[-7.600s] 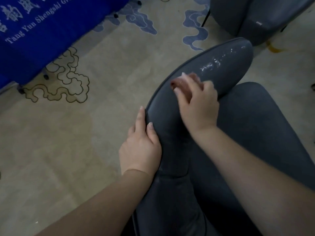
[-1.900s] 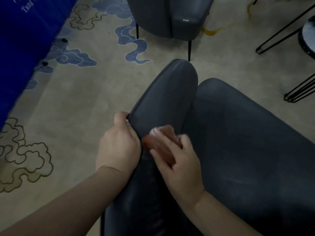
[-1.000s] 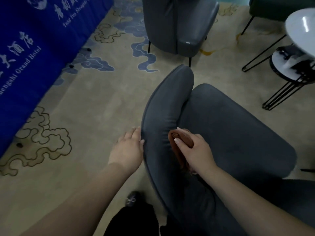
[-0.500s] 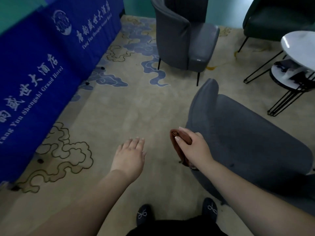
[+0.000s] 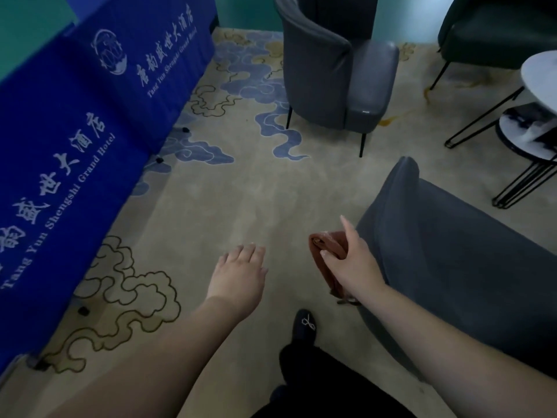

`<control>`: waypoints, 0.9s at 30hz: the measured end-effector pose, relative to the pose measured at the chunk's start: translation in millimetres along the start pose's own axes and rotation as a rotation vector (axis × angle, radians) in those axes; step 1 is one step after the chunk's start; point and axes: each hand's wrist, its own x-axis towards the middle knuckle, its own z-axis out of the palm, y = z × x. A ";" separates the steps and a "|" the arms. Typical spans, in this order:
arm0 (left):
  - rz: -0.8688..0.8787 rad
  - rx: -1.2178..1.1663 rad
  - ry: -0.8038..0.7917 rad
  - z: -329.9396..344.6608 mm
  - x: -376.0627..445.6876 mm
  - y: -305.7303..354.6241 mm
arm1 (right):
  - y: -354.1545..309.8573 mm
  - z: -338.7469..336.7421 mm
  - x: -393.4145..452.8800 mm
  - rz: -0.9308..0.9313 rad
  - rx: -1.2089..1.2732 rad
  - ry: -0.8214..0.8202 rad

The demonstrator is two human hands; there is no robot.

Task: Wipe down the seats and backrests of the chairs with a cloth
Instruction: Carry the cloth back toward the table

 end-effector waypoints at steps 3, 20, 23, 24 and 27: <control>0.019 0.017 -0.009 -11.4 42.1 0.5 | -2.4 -4.9 39.0 0.011 0.005 -0.008; 0.195 0.099 -0.025 -89.0 267.2 -2.9 | -40.1 -42.2 223.9 0.090 0.186 0.150; 0.262 0.117 -0.045 -105.2 321.9 -11.2 | -52.9 -45.2 265.2 0.158 0.169 0.228; 0.293 0.133 -0.041 -111.3 340.4 -13.4 | -58.5 -47.1 277.5 0.180 0.159 0.252; 0.381 0.167 -0.046 -130.5 395.1 -17.6 | -71.1 -56.1 313.3 0.227 0.169 0.305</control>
